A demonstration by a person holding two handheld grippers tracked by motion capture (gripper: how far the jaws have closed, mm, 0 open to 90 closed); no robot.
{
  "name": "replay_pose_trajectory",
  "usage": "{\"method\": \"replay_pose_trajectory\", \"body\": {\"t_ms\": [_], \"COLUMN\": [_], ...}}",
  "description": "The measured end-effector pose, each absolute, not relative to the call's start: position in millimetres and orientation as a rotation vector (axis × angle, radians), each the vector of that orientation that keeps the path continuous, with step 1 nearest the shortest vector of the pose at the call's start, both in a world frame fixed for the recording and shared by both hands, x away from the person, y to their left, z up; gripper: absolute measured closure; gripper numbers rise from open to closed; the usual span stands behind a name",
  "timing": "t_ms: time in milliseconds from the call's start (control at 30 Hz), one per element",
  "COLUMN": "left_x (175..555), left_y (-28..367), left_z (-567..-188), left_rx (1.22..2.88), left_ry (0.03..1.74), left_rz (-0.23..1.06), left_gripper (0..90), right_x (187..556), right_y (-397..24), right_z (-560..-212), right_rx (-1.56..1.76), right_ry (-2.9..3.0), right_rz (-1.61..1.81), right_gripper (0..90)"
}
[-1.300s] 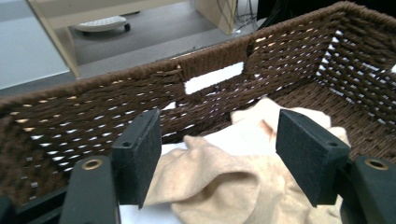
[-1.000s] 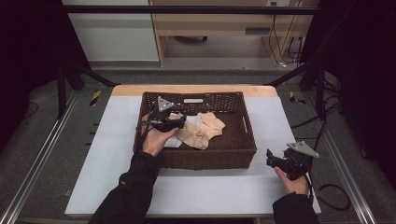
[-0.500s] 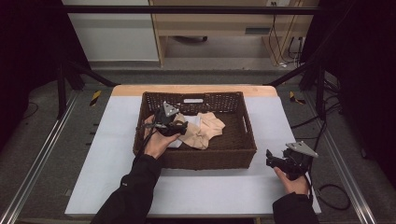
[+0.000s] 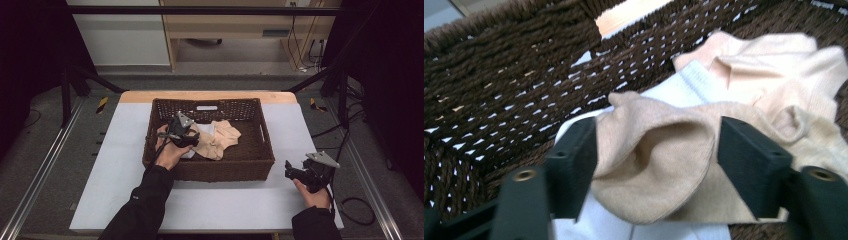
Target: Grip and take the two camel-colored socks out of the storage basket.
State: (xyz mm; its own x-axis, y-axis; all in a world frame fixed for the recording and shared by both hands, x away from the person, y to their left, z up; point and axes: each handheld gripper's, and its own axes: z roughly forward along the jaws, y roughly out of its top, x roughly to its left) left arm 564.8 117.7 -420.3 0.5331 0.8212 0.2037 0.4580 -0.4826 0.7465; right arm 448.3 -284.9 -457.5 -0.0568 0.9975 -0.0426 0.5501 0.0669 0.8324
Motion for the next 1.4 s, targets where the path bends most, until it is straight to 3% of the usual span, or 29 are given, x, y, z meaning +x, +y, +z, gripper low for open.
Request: {"method": "replay_pose_trajectory", "body": {"t_ms": [167,400,533,967,1400], "left_x": [566,566,564,552,532], "left_y": [119,122,125,139,153], "left_z": [-421,-420,-417,-394,-357], "left_rx": [2.162,2.162,2.128,1.848,1.700], "left_ry": [1.064,1.137,1.163,1.077,0.965], "left_rz": [0.703,0.650,0.642,0.637,0.674], "left_gripper": [50.0,77.8,86.9,88.2,88.3], "right_x": [448,447,447,447,448], "right_y": [-285,-285,-285,-286,-286], "right_z": [-458,-457,-457,-457,-457], "right_rx": [1.559,1.557,1.561,1.562,1.566], "right_ry": [1.689,1.689,1.688,1.682,1.679], "right_rz": [0.860,0.866,0.865,0.867,0.866], "right_gripper": [4.0,4.0,4.0,4.0,4.0]}}
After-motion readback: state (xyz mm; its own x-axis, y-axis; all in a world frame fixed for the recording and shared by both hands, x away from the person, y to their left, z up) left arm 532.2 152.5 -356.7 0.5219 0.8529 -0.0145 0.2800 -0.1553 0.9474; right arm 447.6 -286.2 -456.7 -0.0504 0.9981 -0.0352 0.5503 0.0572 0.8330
